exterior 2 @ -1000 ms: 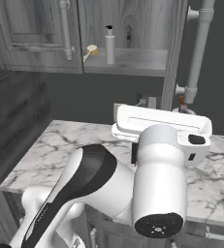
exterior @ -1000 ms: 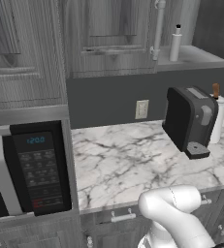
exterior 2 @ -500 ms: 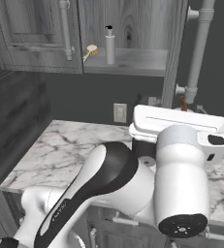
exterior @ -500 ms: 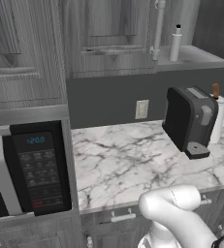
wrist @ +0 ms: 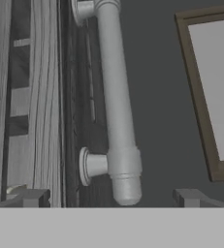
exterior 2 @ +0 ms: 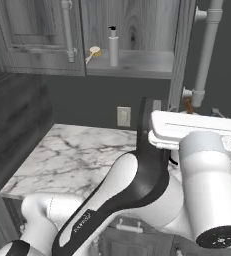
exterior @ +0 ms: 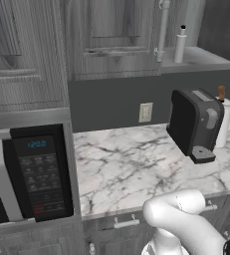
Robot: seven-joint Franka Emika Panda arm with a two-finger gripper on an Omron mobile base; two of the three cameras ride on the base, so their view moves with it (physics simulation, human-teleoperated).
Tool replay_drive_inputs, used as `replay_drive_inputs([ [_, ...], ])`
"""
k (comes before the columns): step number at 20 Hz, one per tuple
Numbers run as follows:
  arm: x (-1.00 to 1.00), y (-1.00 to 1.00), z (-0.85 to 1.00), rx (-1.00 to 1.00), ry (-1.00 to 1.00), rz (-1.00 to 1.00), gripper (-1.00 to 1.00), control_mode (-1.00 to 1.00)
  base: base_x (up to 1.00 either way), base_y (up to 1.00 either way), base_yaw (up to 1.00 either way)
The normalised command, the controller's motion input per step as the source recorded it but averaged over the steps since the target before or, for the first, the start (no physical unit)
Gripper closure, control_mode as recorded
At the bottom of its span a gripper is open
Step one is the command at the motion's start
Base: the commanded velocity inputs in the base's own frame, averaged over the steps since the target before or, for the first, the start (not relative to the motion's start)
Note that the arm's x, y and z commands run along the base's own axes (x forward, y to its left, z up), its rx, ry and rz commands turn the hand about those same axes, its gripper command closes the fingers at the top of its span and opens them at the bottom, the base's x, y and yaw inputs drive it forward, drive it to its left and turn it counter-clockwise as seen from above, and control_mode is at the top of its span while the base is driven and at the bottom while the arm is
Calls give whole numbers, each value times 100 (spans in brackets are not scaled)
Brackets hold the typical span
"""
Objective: Pick up the soap dispenser and dish brush from the sink, and place them back in the cabinet, and close the cabinet doors.
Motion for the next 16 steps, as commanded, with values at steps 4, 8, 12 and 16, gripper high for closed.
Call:
replay_drive_inputs([
  [4, 15, -3, -8, 0, -1, 13, -100, -100, 0, 0, 0],
  [8, 23, 0, -7, 0, -1, 13, -100, -100, 0, 0, 0],
  [12, 27, 9, -8, 0, -5, 14, -100, -100, 0, 0, 0],
  [16, 35, 27, -15, 0, -4, 16, -100, -100, 0, 0, 0],
])
